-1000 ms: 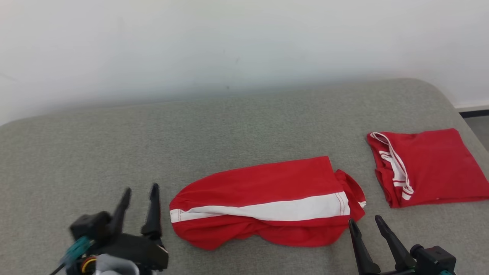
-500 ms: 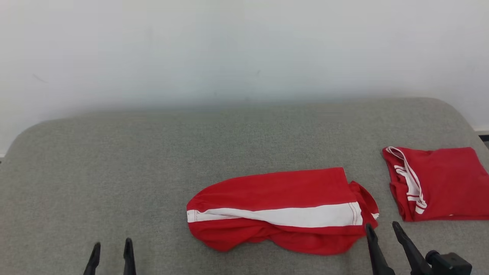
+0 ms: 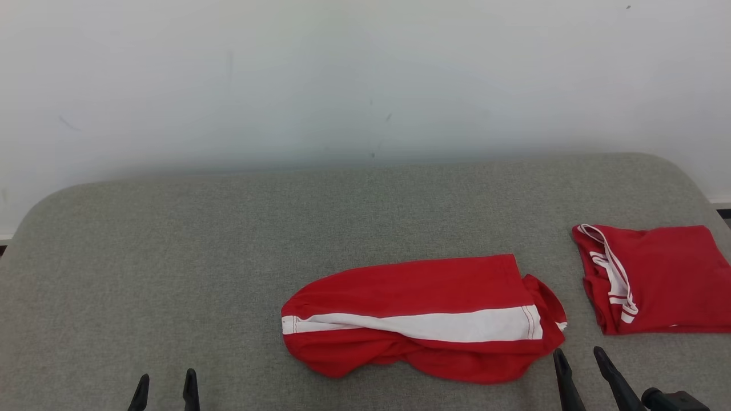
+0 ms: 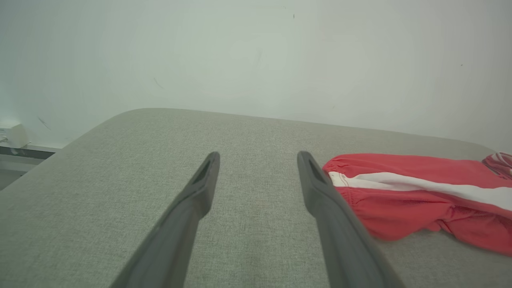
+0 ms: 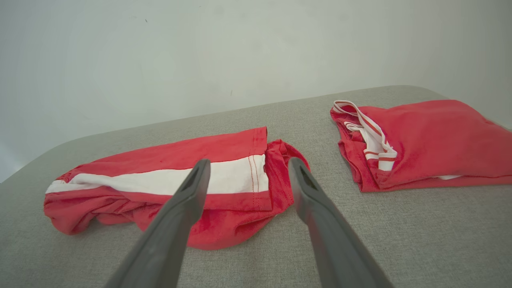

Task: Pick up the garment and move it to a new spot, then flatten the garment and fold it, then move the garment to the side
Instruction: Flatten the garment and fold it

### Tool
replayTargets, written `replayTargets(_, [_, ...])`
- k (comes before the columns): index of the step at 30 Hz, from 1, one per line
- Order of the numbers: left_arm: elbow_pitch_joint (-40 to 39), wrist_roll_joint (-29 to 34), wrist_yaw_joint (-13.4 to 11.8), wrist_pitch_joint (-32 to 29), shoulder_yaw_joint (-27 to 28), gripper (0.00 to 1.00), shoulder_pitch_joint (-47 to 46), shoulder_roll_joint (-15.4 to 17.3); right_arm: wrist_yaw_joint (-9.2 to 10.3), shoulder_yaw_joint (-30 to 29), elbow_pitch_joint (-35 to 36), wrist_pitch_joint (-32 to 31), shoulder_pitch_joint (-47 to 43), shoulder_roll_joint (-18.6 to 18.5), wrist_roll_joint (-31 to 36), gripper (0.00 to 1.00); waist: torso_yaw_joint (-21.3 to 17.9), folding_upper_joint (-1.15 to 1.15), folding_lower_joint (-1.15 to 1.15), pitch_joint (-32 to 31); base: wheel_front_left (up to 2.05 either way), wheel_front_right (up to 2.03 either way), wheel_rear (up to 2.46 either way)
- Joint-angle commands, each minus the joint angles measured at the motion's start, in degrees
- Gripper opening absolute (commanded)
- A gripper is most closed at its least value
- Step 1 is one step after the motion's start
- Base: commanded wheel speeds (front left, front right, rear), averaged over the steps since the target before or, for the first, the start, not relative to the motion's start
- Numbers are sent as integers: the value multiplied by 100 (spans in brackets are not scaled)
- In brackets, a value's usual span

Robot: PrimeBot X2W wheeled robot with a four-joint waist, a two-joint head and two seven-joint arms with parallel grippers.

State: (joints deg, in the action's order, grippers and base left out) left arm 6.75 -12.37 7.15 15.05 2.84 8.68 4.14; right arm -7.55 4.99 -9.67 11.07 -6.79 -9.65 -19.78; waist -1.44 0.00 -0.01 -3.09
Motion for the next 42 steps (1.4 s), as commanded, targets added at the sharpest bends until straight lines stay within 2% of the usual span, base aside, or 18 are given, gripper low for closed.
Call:
replayTargets(1, [-42,26,43,13,32,100,41,-23,15,2,21,-4,-28,7,-13,100,-14,0,1,16,0,0,0])
replayTargets(23, [50,-153,29,13,-128,100,72,-71,15,-59,81,-47,47,43,76,100,-6,0,1,129,0,0,0])
replayTargets(29, [428,-541,30,13,-384,100,-171,-43,15,-52,70,-97,119,13,83,100,-20,0,1,202,0,0,0])
replayTargets(34, [1088,-966,29,-89,-842,100,-788,119,15,40,-163,-534,533,-72,7,100,-99,0,1,371,0,0,0])
replayTargets(42, [1987,-1510,29,-1065,-1265,100,-1974,236,15,234,-1170,-1610,1662,-137,-246,100,-255,0,1,761,0,0,0])
